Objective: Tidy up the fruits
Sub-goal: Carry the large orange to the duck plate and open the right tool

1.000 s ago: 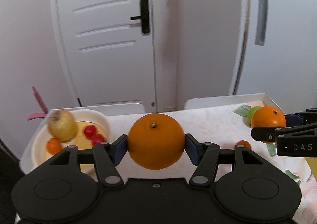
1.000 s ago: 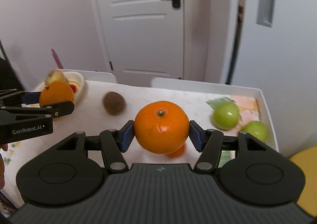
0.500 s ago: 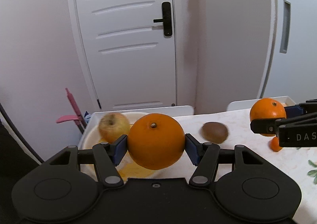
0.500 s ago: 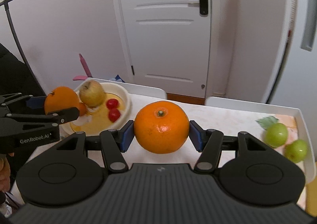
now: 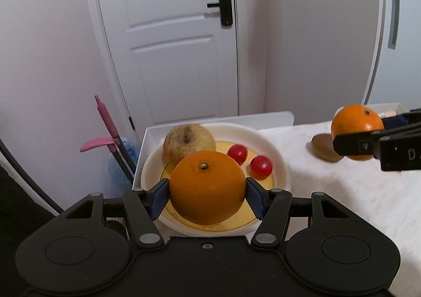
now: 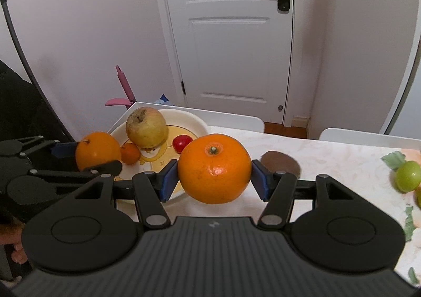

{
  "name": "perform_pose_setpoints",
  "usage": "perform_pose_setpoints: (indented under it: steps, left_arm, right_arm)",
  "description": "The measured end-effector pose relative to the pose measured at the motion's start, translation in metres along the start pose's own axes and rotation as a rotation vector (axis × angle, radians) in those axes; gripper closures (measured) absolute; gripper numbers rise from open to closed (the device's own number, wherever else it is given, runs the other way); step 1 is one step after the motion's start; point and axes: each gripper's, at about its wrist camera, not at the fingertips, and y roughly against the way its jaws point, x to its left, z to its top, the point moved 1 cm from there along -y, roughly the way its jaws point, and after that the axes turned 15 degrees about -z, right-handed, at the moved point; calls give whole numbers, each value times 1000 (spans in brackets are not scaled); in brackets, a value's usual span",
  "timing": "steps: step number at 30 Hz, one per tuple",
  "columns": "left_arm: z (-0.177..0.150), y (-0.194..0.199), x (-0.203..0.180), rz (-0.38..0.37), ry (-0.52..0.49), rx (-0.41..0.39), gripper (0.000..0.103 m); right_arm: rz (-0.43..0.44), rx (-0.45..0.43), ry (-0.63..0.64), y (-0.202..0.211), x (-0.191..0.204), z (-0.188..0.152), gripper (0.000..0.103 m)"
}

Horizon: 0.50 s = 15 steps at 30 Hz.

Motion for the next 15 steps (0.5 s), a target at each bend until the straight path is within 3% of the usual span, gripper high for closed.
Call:
perform_pose_setpoints:
  steps: [15]
  left_arm:
    - [-9,-43,32,-84,-3,114,36]
  right_arm:
    - [-39,45,-23,-24,28,-2,29]
